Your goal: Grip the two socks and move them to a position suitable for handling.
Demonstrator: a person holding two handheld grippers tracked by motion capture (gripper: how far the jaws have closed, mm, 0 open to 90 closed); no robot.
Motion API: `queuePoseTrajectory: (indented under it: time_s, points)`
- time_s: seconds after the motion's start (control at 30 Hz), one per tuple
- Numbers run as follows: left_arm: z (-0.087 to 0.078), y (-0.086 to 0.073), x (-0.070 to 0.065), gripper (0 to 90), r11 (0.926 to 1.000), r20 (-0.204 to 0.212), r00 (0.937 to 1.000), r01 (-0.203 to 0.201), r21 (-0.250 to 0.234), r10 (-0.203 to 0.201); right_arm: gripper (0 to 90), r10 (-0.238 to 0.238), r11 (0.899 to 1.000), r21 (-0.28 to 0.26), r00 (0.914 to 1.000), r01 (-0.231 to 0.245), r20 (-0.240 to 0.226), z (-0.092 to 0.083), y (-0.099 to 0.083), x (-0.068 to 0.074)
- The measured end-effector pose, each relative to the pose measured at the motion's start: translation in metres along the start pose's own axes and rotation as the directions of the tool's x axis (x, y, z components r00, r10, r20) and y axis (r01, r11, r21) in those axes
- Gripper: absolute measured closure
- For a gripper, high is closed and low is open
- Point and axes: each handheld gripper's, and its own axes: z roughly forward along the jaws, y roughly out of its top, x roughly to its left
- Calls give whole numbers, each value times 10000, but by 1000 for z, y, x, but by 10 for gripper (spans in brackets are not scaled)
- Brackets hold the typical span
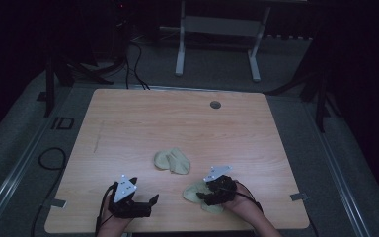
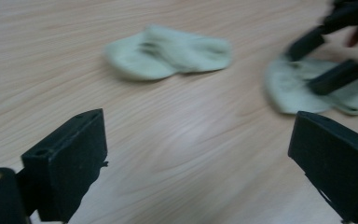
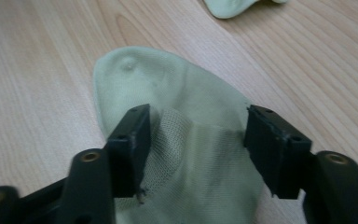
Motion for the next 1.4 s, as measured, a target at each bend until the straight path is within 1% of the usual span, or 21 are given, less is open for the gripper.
queuePoseTrajectory:
  time_s: [0.07, 0.1, 0.17, 0.23, 0.33, 0.37, 0.4, 0.43, 0.47, 0.57, 0.63, 0.7, 0.73, 0.93, 0.97, 1.1, 1.17, 1.23, 1.27, 1.3, 1.4]
  points:
    - [4, 4, -7, 90, 9993, 356, 9987, -378, 16, 377, 363, 7, 10000, 67, 9999, -6, -159, -2, 2, -1]
    - [5, 6, -10, 150, 9986, 425, 9977, -523, 2, 522, 363, 15, 10000, 17, 10000, -15, -52, -5, 3, 0]
    - [10, 11, -18, 196, 9949, 852, 9914, -1004, 59, 995, 377, -14, 9997, -239, 10000, 15, 15, -14, 4, 2]
    - [16, 15, -26, 384, 9900, 1248, 9823, -1408, -23, 1400, 412, -141, 9990, -424, 9999, 140, -4, -23, 6, 6]
    - [27, 20, -37, 556, 9807, 1860, 9640, -1952, 90, 1901, 495, -164, 9983, -557, 9998, 158, -97, -33, 4, 15]
    - [27, 20, -37, 610, 9807, 1860, 9640, -1952, 90, 1901, 495, -164, 9983, -557, 9998, 158, -97, -33, 4, 15]
    - [27, 20, -37, 610, 9807, 1860, 9640, -1952, 90, 1901, 495, -195, 9982, -571, 9997, 187, -135, -34, 3, 18]
    - [39, 26, -46, 710, 9706, 2067, 9537, -2344, 547, 2187, 564, -316, 9982, -517, 9993, 305, -207, -36, -1, 25]
    - [45, 28, -49, 745, 9658, 2233, 9476, -2494, 702, 2285, 571, -328, 9982, -510, 9992, 316, -224, -36, -2, 26]
    - [61, 33, -55, 816, 9590, 2445, 9413, -2639, 1035, 2326, 577, -318, 9991, -306, 9991, 309, -283, -34, -8, 33]
    - [71, 34, -59, 840, 9513, 2369, 9395, -2821, 1245, 2475, 574, -279, 9993, -245, 9992, 272, -274, -31, -12, 36]
    - [78, 34, -60, 848, 9416, 2365, 9348, -3036, 1458, 2648, 574, -287, 9995, -138, 9991, 283, -316, -27, -15, 37]
    - [82, 34, -60, 852, 9367, 2314, 9354, -3086, 1656, 2673, 574, -294, 9995, -80, 9992, 292, -283, -25, -17, 38]
    - [90, 29, -55, 868, 9357, 2219, 9437, -2903, 2002, 2453, 648, -488, 9987, 146, 9988, 489, -41, -19, -21, 39]
    - [90, 28, -54, 868, 9394, 2227, 9457, -2812, 1960, 2366, 658, -554, 9983, 193, 9985, 554, 6, -19, -22, 40]
    - [91, 28, -54, 881, 9382, 2273, 9443, -2840, 1976, 2380, 791, -676, 9976, 190, 9973, 671, 286, -19, -23, 41]
    - [91, 27, -53, 885, 9407, 2256, 9459, -2782, 1942, 2331, 823, -574, 9980, 264, 9979, 567, 285, -19, -22, 40]
    - [91, 27, -53, 886, 9401, 2230, 9453, -2818, 1920, 2379, 829, -556, 9981, 281, 9981, 548, 276, -20, -21, 41]
    - [91, 27, -54, 886, 9362, 2223, 9425, -2936, 1933, 2496, 829, -485, 9986, 204, 9986, 481, 194, -22, -21, 40]
    - [91, 27, -54, 887, 9345, 2209, 9413, -2989, 1934, 2553, 829, -327, 9994, 79, 9994, 327, 53, -24, -21, 39]
    - [91, 28, -55, 891, 9305, 2198, 9378, -3116, 1923, 2687, 829, -52, 9996, -295, 10000, 53, 39, -36, -22, 34]
